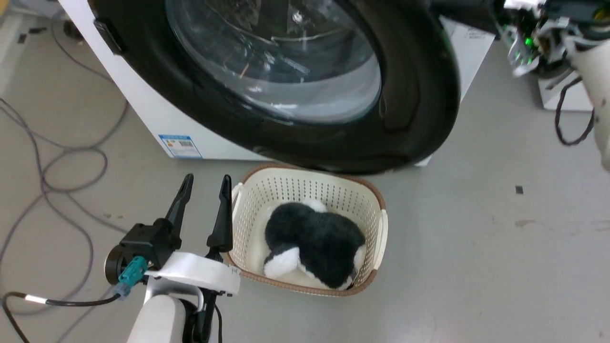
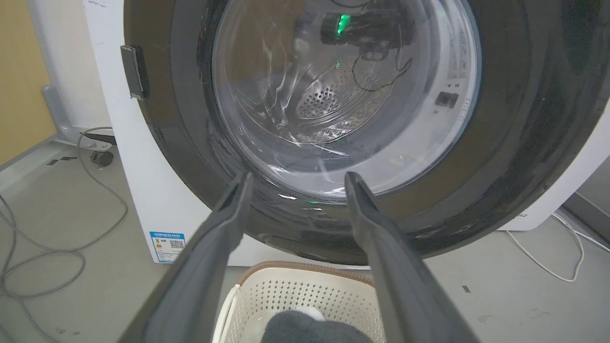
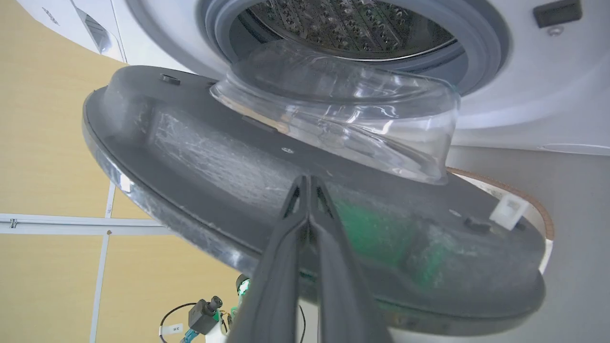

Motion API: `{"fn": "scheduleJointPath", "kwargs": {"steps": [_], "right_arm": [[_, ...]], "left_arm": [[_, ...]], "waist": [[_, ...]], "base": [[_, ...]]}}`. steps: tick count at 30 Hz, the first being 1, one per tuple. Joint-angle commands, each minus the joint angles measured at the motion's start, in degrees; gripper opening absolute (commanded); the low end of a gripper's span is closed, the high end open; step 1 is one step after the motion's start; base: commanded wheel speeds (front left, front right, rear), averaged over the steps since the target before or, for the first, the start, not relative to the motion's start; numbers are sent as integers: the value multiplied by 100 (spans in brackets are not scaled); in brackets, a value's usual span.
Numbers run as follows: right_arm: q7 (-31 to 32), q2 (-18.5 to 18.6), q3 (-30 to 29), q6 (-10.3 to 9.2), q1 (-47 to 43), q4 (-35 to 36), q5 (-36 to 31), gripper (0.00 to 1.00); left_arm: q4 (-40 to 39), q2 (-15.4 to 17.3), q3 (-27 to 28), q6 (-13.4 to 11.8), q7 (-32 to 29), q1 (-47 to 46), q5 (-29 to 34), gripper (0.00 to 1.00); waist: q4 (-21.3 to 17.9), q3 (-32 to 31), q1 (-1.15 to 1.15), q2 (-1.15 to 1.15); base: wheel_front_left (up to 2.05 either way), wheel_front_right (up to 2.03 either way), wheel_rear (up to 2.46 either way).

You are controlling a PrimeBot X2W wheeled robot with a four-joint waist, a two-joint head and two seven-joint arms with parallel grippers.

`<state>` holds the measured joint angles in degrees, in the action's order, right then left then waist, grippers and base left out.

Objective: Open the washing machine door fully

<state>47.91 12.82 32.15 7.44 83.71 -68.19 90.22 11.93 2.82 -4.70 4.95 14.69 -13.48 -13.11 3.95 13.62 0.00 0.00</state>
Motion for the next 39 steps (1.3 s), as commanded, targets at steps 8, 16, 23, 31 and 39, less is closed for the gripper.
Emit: {"fn": "scheduleJointPath", "kwargs": {"steps": [8,16,23,31,39], "right_arm": [[327,-115,-23,5,-772,433,183,0],[611,-21,-72,5,-1403,1005,363,0],[868,29,-44,5,-2032,1637,527,0],[1044,-11,179,5,-2906,2481,643,0],[1163,-92,392,5,-3591,3273,919,0]], "left_arm": [[128,6,-7,-105,30,294,34,100],[225,6,-47,-168,30,512,49,100],[291,6,-78,-189,30,632,65,100],[420,9,-103,-192,30,744,121,100],[494,40,-74,-232,30,936,165,100]], "waist": [[-62,-443,0,0],[-142,-792,0,0],[-195,-988,0,0],[-141,-1193,0,0],[11,-1371,0,0]], "base": [[0,0,0],[0,0,0],[0,0,0],[0,0,0],[0,0,0]]}}
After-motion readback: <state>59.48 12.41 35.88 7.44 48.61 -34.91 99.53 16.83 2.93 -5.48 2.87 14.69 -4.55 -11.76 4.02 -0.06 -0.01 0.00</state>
